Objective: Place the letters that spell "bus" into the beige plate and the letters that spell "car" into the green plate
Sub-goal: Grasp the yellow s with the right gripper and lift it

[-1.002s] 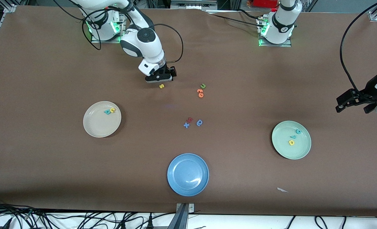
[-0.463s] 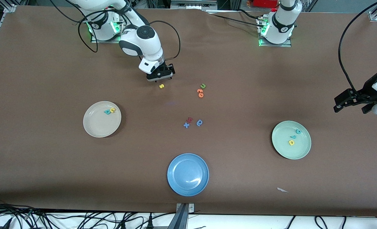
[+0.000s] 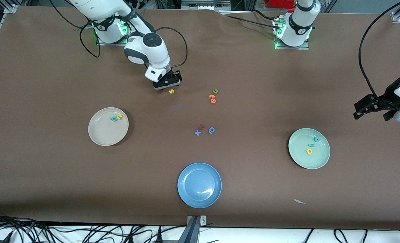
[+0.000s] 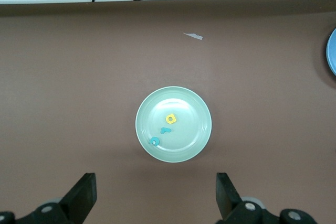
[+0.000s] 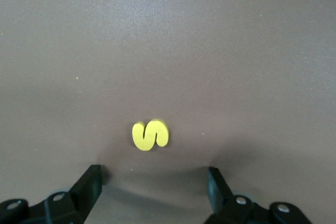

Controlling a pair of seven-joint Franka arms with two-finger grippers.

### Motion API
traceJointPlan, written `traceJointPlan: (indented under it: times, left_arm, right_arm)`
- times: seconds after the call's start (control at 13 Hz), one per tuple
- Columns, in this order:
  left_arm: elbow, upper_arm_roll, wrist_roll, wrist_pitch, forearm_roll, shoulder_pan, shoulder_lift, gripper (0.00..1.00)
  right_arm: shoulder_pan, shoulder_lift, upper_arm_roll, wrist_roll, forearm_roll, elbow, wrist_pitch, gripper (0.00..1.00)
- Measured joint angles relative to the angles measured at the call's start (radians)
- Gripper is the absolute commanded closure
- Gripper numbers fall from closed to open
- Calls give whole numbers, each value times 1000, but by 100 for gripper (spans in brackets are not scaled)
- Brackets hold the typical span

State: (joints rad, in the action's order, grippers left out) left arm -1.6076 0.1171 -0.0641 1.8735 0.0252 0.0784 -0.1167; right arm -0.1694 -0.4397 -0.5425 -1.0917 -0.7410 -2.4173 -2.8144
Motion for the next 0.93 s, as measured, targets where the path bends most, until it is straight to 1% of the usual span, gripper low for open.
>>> traceJointPlan:
  times: [0.39, 0.54, 0.69, 0.93]
  left_arm:
    - [0, 0, 0, 0, 0, 0, -1, 0]
    - [0, 0, 0, 0, 0, 0, -1, 0]
    - [0, 0, 0, 0, 0, 0, -1, 0]
    - [0, 0, 0, 0, 0, 0, -3, 0]
  right_arm:
    - [0, -7, 8, 1, 0, 24, -4, 13]
    - [0, -21, 9, 1, -1, 40, -4, 19]
    - [0, -24, 12, 2, -18, 42, -3, 20]
    - [0, -27, 15, 2, -31, 43, -5, 27]
